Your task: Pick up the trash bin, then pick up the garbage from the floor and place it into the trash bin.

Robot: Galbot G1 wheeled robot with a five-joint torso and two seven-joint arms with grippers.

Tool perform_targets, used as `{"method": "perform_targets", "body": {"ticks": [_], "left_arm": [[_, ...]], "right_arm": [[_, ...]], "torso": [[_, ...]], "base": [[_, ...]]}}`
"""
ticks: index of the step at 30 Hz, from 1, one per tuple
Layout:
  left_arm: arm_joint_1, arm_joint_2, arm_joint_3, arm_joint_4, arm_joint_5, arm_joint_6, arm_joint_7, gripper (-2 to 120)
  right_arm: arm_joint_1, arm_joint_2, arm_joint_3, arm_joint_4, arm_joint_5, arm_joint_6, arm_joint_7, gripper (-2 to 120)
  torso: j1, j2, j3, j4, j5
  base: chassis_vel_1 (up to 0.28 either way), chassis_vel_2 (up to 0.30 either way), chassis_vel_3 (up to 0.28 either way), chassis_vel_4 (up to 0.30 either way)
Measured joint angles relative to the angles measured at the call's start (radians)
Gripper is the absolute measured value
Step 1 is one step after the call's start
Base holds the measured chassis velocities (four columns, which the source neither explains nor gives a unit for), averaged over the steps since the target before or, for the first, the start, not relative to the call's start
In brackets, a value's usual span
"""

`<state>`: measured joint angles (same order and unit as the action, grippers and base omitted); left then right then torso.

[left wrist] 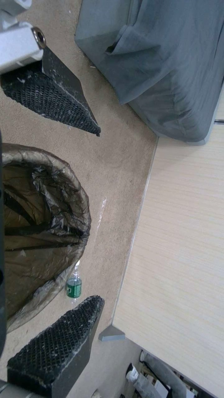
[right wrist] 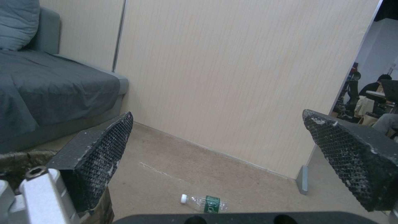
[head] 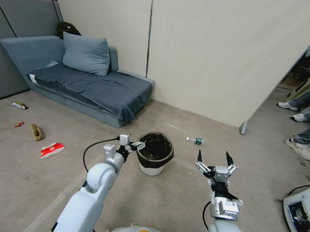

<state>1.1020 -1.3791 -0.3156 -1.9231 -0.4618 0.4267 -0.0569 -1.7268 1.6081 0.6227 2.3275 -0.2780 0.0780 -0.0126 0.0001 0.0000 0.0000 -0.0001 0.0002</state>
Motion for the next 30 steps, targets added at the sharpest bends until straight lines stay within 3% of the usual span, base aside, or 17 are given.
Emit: {"method": "perform_targets", "body": {"ticks": [16, 30], "left_arm": [[-0.045, -0.020, -0.006, 0.122, 0.046, -0.012, -0.023, 100], [-0.075, -0.040, -0.011, 0.239, 0.039, 0.022, -0.050, 100]], "right_arm": [[-0.008, 0.000, 0.008, -0.021, -0.009, 0.020, 0.012, 100], [-0.010, 0.000, 0.009, -0.023, -0.009, 0.025, 0.013, 100]], "torso": [[0.000, 0.000, 0.000, 0.0002, -0.0002], [0.000, 0.000, 0.000, 0.0000, -0.0002]], "base": [[0.000, 0.000, 0.000, 0.000], [0.000, 0.000, 0.000, 0.000]]}}
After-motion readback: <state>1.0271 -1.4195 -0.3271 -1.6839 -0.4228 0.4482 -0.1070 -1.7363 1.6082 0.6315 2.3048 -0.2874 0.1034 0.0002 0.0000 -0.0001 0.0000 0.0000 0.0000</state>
